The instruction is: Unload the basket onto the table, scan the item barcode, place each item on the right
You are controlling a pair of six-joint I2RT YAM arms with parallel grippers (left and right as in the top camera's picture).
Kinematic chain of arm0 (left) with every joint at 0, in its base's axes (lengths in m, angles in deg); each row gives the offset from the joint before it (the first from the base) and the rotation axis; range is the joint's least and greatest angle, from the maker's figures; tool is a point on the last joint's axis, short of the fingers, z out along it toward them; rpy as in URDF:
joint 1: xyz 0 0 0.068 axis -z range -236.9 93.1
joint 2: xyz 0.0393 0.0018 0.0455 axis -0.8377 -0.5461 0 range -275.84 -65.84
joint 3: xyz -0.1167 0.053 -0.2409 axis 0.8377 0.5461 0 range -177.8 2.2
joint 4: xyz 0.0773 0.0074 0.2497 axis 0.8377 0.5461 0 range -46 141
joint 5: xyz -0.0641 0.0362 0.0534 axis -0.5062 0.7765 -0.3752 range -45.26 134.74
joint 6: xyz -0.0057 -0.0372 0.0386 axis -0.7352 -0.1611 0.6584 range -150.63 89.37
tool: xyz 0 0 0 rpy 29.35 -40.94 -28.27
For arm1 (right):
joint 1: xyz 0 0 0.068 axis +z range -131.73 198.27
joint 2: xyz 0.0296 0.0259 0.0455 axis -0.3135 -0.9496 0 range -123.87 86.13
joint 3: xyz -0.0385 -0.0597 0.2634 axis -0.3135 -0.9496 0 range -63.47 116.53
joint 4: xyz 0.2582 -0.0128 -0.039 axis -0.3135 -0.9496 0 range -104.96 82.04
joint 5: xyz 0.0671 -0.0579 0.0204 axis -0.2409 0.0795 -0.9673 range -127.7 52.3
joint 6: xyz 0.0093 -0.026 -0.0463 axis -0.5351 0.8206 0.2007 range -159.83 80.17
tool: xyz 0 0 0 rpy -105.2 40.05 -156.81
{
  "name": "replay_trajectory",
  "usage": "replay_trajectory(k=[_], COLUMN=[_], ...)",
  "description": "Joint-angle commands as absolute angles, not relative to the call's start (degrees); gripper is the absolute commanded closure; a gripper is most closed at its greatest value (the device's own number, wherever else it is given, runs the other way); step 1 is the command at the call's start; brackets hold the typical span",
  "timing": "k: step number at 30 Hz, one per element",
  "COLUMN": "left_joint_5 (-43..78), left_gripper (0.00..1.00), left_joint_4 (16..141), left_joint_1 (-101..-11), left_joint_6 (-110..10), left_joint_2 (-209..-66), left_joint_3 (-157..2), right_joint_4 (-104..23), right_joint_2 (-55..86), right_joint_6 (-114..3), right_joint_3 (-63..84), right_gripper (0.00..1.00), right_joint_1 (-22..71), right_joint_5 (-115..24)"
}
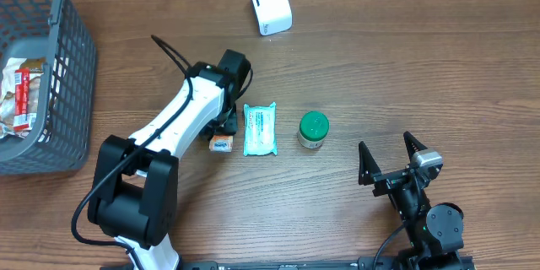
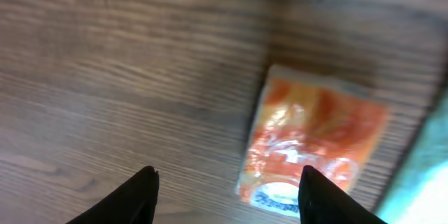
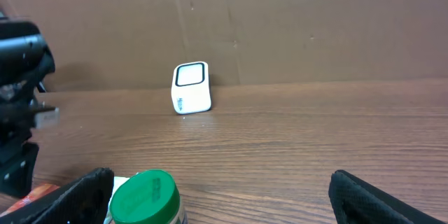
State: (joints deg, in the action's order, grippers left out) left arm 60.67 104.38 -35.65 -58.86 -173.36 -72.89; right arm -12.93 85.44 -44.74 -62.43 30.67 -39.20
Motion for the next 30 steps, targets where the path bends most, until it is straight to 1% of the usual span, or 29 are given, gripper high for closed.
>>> replay_trajectory(k=[1,8,11,14,22,30], left_joint_5=[62.1,61.7,58.9,55.6,55.0,47.1], left_gripper=[0.46,0.5,0.51,0.51,0.48,0.48], left_joint_4=[103.5,103.2,101.6,98.4,94.6,90.7], left_joint_1=[-36.8,-39.6,-41.1,-41.9,-42.9,-41.7], left_joint_6=[-60.0,-60.0,-58.7,-56.6,-56.5,-55.5], left_joint_2=[-172.4,-172.4,-172.4,-172.4,-172.4,-172.4], left_joint_3=[-70.9,-70.4,-69.5,-67.3,-62.8,-62.5], right_joint_4=[-12.6,-12.6,-12.6,-12.6,-12.6,-12.6], right_joint_2=[86.0,86.0,86.0,86.0,86.0,86.0], right_joint_6=[-44.7,-44.7,-44.7,-44.7,-44.7,-44.7], right_joint_3=[-63.0,-63.0,-63.0,-63.0,-63.0,-63.0], right_gripper=[0.0,0.0,0.0,0.0,0.0,0.0], right_joint_1=[30.4,30.4,30.4,30.4,30.4,30.4], right_joint_5=[-39.3,-39.3,-39.3,-39.3,-39.3,-39.3])
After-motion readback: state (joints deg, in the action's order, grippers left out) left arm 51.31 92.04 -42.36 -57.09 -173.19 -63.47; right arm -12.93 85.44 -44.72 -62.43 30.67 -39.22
